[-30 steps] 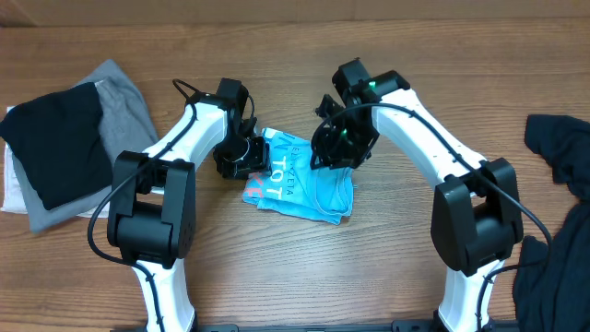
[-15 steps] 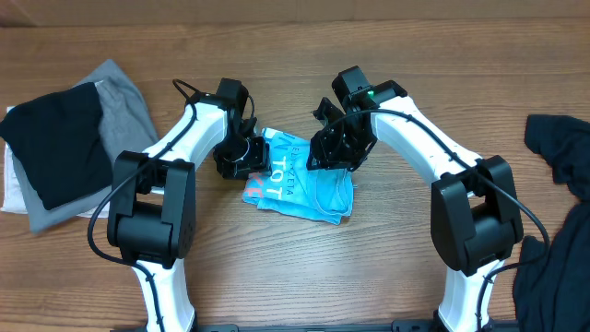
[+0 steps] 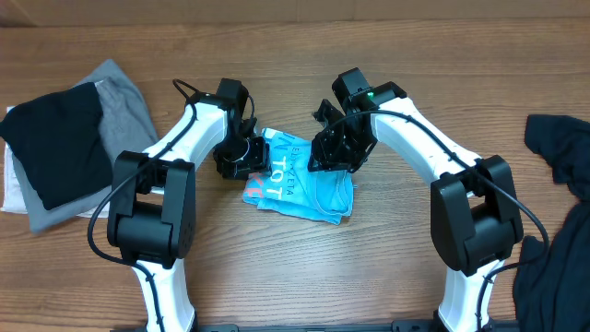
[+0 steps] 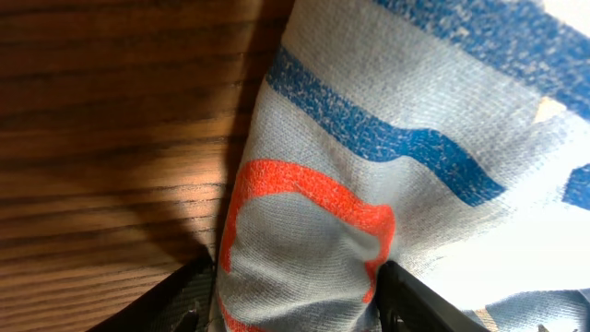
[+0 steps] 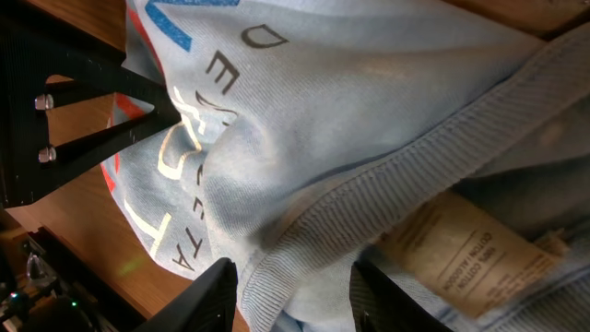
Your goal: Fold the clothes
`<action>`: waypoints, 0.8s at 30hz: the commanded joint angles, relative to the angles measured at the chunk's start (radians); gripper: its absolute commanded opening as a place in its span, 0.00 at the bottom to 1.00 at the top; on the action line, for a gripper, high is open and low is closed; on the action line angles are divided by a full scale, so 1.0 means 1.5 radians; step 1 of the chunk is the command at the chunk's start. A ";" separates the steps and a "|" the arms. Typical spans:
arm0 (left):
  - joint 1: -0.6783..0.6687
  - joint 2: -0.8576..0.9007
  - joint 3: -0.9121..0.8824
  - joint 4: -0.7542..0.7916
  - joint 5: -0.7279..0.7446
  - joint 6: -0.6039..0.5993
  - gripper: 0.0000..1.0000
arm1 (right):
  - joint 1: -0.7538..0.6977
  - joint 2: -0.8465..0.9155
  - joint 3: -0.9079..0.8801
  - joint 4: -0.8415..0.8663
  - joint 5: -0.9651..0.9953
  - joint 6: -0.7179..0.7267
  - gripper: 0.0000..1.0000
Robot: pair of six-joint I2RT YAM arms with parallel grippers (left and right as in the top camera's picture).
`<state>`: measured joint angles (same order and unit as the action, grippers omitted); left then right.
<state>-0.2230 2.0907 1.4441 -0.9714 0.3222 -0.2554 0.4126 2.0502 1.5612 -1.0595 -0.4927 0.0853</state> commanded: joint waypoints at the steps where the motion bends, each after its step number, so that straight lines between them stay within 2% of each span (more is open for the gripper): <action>1: -0.004 0.010 -0.025 -0.007 -0.029 0.008 0.61 | 0.016 -0.008 -0.005 0.005 -0.010 -0.002 0.44; 5: -0.004 0.010 -0.025 -0.007 -0.029 0.008 0.61 | 0.023 0.000 -0.005 0.012 -0.010 -0.002 0.43; 6: -0.004 0.010 -0.025 -0.008 -0.029 0.008 0.61 | 0.023 0.003 -0.005 0.012 -0.010 -0.002 0.40; 9: -0.004 0.010 -0.025 -0.008 -0.029 0.008 0.61 | 0.023 0.009 -0.005 0.012 -0.009 0.000 0.29; 14: -0.004 0.010 -0.025 -0.008 -0.030 0.008 0.61 | 0.018 0.009 -0.005 0.009 -0.009 0.000 0.04; 17: -0.004 0.010 -0.025 -0.010 -0.030 0.008 0.61 | 0.003 0.009 -0.003 -0.003 0.007 0.000 0.04; 24: -0.004 0.010 -0.025 -0.012 -0.030 0.008 0.61 | -0.085 0.009 0.039 -0.055 0.144 0.015 0.04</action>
<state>-0.2230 2.0907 1.4441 -0.9794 0.3218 -0.2554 0.3576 2.0544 1.5726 -1.1343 -0.3920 0.0967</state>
